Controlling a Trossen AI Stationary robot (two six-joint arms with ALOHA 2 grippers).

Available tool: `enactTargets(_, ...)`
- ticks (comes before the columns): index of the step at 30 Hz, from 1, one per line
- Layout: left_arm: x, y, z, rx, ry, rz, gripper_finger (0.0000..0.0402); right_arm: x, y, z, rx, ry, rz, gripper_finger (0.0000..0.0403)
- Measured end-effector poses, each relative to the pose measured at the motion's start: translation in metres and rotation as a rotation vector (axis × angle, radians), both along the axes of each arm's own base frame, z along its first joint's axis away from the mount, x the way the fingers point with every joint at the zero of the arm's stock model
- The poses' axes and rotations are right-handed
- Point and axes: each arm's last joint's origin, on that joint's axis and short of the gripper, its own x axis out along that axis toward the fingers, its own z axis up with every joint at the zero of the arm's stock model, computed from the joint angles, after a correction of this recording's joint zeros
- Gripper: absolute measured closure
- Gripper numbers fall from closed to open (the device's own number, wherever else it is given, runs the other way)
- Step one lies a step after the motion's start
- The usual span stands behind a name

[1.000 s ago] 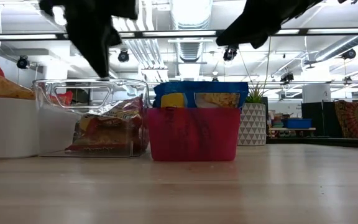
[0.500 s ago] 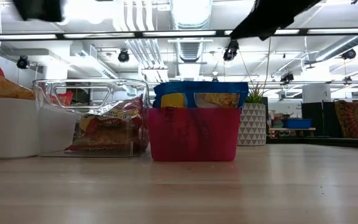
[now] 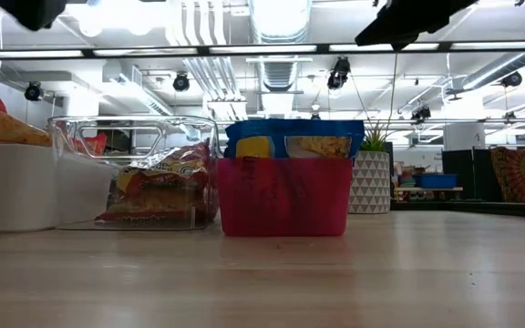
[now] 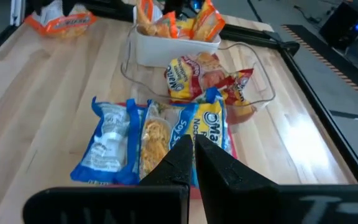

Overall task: Sort Maruchan noodles
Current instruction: Put the orange noodle pack into the white bin

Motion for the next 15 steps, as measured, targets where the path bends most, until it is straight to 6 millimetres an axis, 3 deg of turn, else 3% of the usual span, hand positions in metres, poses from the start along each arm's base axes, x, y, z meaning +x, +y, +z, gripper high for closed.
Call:
enactTargets(4,0.006,-0.014,-0.016,-0.033,0.063,-0.034,0.0193,-0.001,0.000,0.001,-0.017,0.002,0.009,0.0394)
enactTargets(10,0.009,-0.038,-0.028,-0.054,0.116,-0.151,0.0199,0.000,0.000,0.003,-0.042,-0.023,0.024,0.0394)
enactTargets(15,0.004,-0.046,-0.036,-0.028,0.155,-0.162,0.0204,0.001,0.000,0.006,-0.056,-0.057,0.034,0.0394)
